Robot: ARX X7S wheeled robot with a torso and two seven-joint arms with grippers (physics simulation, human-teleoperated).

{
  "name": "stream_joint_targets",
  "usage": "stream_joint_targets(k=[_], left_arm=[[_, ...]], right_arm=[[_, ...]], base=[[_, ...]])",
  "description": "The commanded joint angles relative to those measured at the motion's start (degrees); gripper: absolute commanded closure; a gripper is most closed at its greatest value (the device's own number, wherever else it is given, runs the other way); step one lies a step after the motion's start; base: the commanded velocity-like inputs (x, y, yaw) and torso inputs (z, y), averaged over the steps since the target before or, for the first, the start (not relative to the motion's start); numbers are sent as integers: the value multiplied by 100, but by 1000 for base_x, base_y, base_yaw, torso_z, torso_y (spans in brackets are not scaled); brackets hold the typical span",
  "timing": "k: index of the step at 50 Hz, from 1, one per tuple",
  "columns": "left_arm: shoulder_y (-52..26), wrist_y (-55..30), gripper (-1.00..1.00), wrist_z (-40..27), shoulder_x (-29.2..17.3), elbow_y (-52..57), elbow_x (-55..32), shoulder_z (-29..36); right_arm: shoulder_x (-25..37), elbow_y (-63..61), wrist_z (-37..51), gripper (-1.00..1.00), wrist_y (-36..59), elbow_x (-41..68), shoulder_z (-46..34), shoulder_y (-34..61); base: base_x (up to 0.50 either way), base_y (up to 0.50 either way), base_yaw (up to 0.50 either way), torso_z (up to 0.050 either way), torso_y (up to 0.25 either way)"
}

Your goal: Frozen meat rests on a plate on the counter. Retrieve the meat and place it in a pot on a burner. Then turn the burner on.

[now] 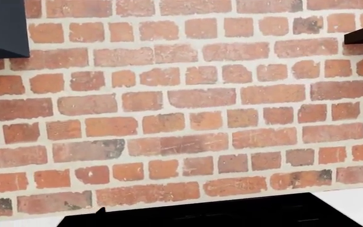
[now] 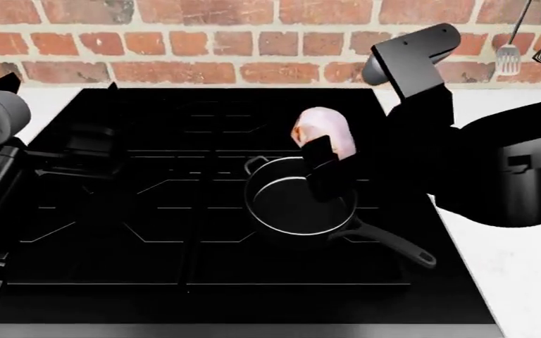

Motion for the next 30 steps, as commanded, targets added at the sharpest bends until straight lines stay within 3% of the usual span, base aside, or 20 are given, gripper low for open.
stream_joint_targets(k=[1,30], left_arm=[[318,184,-100,535,157,-145,642,60],[430,265,-100,607,202,-253,907,252]], right_arm=[[-264,483,-356,100,200,-400,-257,224],[-369,919,-880,100,191,-645,-518,177]], base=[[0,0,0,0,0],[0,0,0,0,1]])
